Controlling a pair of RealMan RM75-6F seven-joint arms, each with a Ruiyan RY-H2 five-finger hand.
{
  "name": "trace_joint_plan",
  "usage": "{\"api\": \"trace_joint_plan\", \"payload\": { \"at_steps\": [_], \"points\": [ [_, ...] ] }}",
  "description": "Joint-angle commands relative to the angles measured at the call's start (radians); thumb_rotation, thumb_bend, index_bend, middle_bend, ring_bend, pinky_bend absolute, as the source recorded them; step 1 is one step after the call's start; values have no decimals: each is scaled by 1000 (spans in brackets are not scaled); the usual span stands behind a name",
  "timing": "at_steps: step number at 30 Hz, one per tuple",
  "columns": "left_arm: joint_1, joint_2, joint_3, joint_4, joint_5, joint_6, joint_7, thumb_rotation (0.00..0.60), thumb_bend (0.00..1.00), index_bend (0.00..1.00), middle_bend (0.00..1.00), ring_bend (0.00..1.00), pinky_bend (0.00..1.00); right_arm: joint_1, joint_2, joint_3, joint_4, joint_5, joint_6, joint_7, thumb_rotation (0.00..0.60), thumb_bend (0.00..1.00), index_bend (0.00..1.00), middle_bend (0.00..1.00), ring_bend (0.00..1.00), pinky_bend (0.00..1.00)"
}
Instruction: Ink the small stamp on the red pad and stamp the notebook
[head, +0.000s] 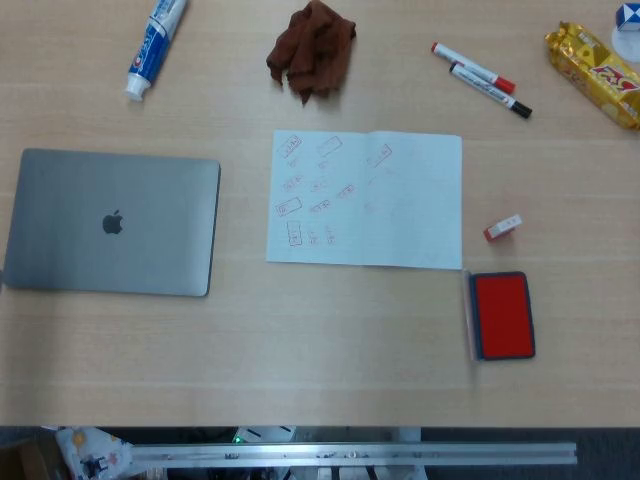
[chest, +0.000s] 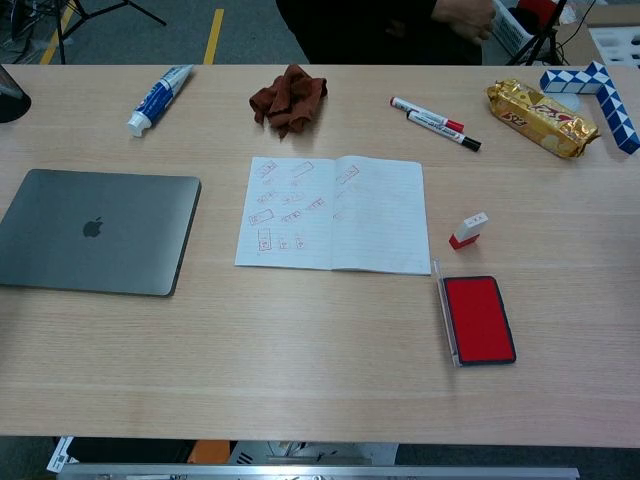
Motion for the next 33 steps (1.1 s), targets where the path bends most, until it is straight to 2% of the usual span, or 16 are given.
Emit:
{"api": "trace_joint_plan", "payload": {
  "at_steps": [1, 6, 8, 11, 12, 15, 20, 25, 28, 33],
  "points": [
    [-1, -1, 0, 1, -3, -4, 2, 600, 286, 30, 74, 114, 89, 1, -1, 1, 0, -5, 2, 3, 600, 0, 455, 459, 411, 542],
    [1, -2, 0, 0, -1, 0, 2, 600, 286, 29, 73, 114, 89, 3, 2, 2, 0, -14, 3, 11, 600, 0, 454, 443, 398, 533],
    [2, -1, 1, 0, 0, 3, 0, 600, 286, 29, 71, 114, 89, 5, 6, -1, -2, -16, -6, 16, 600, 0, 412, 406, 366, 493],
    [5, -1, 1, 6, 9, 14, -8, 600, 286, 15, 46, 102, 89, 11, 22, -12, -18, -14, -37, 27, 600, 0, 199, 241, 236, 351],
    [5, 0, 3, 7, 12, 13, -12, 600, 286, 6, 24, 68, 87, 14, 27, -15, -22, -12, -47, 26, 600, 0, 122, 170, 169, 292],
    [5, 9, 8, 0, 10, 5, -19, 600, 286, 0, 0, 0, 55, 22, 40, -21, -35, -6, -74, 16, 600, 0, 6, 53, 35, 180],
    [9, 13, 7, -4, 10, 11, -25, 600, 286, 0, 0, 0, 43, 28, 44, -18, -41, -9, -79, 12, 600, 0, 0, 40, 13, 159],
    [11, 9, 4, -3, 9, 17, -22, 600, 286, 0, 0, 0, 43, 28, 34, -8, -29, -31, -50, 25, 600, 0, 13, 89, 24, 172],
    [12, 9, 5, -4, 7, 15, -18, 600, 286, 0, 0, 0, 43, 33, 26, -1, -18, -45, -39, 30, 600, 0, 92, 141, 60, 189],
    [12, 11, 5, -6, 9, 16, -23, 600, 286, 0, 0, 0, 43, 65, 22, 6, -20, -61, -74, 18, 600, 5, 235, 302, 147, 226]
  ]
}}
